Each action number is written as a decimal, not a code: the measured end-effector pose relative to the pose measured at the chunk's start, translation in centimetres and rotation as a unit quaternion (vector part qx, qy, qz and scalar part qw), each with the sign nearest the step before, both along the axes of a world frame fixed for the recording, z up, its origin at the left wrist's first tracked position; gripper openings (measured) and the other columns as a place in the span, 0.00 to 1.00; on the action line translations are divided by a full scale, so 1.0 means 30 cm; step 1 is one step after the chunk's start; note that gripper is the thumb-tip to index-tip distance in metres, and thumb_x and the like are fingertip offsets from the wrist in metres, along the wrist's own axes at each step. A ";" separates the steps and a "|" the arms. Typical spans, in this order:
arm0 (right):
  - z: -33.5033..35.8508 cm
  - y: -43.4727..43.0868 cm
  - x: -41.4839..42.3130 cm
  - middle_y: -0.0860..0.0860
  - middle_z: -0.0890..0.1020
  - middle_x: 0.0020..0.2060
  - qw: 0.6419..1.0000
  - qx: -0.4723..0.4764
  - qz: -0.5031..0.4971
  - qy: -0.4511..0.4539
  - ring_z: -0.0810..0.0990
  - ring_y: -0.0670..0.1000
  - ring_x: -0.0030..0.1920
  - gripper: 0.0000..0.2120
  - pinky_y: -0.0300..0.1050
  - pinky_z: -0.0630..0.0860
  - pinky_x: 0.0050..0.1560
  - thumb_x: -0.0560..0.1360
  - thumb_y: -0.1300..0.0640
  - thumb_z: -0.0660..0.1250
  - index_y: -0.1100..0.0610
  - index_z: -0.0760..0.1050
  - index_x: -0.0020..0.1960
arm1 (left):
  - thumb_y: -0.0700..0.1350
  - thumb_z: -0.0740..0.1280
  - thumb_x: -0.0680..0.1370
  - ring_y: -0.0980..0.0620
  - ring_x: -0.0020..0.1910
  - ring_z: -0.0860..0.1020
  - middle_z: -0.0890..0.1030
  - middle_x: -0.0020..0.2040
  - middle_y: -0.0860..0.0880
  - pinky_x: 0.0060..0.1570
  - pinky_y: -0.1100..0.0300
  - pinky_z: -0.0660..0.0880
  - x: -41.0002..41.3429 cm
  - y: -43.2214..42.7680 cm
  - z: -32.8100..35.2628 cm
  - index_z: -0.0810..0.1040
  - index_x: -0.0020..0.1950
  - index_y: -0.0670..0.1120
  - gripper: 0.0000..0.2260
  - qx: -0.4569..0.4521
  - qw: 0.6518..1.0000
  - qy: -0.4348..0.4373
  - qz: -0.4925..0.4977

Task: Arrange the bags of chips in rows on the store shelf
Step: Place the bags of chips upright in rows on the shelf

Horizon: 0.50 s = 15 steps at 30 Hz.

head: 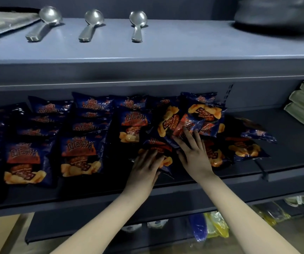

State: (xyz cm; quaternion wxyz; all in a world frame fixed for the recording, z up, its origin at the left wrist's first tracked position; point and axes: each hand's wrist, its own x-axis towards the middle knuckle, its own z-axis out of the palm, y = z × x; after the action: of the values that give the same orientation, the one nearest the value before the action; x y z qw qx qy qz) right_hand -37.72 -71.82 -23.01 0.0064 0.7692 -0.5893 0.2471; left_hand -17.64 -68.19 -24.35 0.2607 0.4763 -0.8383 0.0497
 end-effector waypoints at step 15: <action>0.093 -0.009 -0.154 0.48 0.53 0.76 0.994 0.092 -0.001 -0.062 0.43 0.56 0.76 0.25 0.62 0.45 0.74 0.76 0.52 0.63 0.42 0.62 0.72 | 0.46 0.75 0.67 0.38 0.62 0.73 0.75 0.64 0.42 0.65 0.41 0.66 -0.223 0.016 0.013 0.71 0.63 0.47 0.26 0.038 0.999 0.009 0.030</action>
State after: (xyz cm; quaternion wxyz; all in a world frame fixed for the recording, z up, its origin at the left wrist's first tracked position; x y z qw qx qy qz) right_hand -42.34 -72.09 -20.21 -0.1005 0.7489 -0.6100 0.2385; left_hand -24.33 -67.72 -23.96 0.2485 0.5109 -0.8227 0.0210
